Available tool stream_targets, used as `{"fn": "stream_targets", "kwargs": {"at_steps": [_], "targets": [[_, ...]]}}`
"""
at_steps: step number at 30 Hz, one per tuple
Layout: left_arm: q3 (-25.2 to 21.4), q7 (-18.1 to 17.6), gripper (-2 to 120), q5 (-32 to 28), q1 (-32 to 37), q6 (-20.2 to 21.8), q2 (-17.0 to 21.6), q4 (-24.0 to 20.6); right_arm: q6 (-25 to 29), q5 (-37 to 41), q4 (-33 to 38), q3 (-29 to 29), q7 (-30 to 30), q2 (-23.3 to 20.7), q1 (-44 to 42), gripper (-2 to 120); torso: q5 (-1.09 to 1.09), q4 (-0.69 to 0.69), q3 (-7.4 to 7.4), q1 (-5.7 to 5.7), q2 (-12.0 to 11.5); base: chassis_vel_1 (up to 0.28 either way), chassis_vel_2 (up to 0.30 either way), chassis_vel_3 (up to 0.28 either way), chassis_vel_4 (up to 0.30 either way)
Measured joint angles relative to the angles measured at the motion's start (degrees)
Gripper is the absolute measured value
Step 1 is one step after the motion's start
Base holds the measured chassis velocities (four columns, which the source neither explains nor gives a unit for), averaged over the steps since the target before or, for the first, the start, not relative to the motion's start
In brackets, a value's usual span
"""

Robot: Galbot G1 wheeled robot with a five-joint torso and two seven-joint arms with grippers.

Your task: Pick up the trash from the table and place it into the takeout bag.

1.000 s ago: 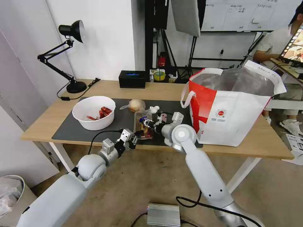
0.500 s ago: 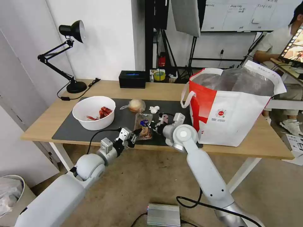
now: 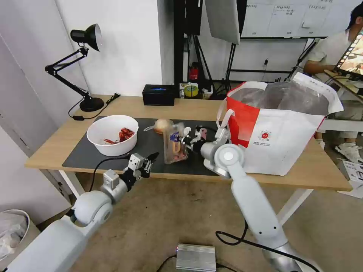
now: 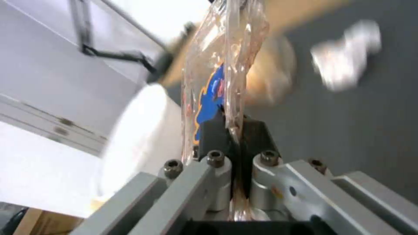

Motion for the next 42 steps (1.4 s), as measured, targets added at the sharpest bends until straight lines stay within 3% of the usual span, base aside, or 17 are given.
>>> {"fn": "stream_targets", "kwargs": {"at_steps": [5, 12, 21, 28, 35, 38, 40, 42], "targets": [[-2.1, 0.0, 0, 0.0, 2.2, -0.2, -0.8, -1.2, 0.9, 1.0, 7.9, 3.1, 0.1, -3.5, 2.0, 0, 0.00, -0.01, 0.00, 0.00, 0.0, 0.000, 0.000, 0.000, 0.000], [-2.8, -0.4, 0, 0.0, 3.1, -0.2, -1.0, -2.1, 2.0, 2.3, 13.4, 8.4, 1.5, -7.7, 5.1, 0, 0.01, 0.00, 0.00, 0.00, 0.0, 0.000, 0.000, 0.000, 0.000], [-5.0, -0.4, 0, -0.2, 4.7, -0.2, -0.6, -3.3, 2.6, 2.0, 14.2, 16.2, 1.0, -16.7, 6.0, 0, 0.01, -0.01, 0.00, 0.00, 0.0, 0.000, 0.000, 0.000, 0.000], [-6.0, -0.4, 0, -0.4, 5.1, -0.2, -0.6, -4.2, 3.5, -4.3, 13.8, 19.6, -2.2, -23.0, 1.7, 0, 0.03, -0.01, 0.00, 0.00, 0.0, 0.000, 0.000, 0.000, 0.000], [-6.5, -0.7, 21, -0.4, 6.0, -0.2, -0.9, -5.0, 4.5, -6.3, 13.0, 22.2, -4.1, -25.6, -1.5, 0, 0.02, -0.01, 0.00, 0.00, 0.0, 0.000, 0.000, 0.000, 0.000], [-6.8, -0.8, 36, -0.4, 6.6, -0.3, -1.0, -5.0, 5.0, -6.1, 12.5, 23.3, -4.3, -26.4, -1.9, 0, 0.00, 0.00, 0.00, 0.00, 0.0, 0.000, 0.000, 0.000, 0.000], [-6.8, -0.8, 36, -0.4, 6.6, -0.3, -1.0, -5.0, 5.0, -6.1, 12.5, 23.3, -4.3, -26.4, -1.9, 0, 0.00, 0.00, 0.00, 0.00, 0.0, 0.000, 0.000, 0.000, 0.000], [-6.8, -0.8, 51, -0.4, 7.0, -0.4, -1.4, -5.0, 5.3, -5.1, 12.0, 23.7, -4.3, -26.8, -1.9, 0, 0.01, 0.00, 0.00, 0.00, 0.0, 0.000, 0.000, 0.000, 0.000]]}}
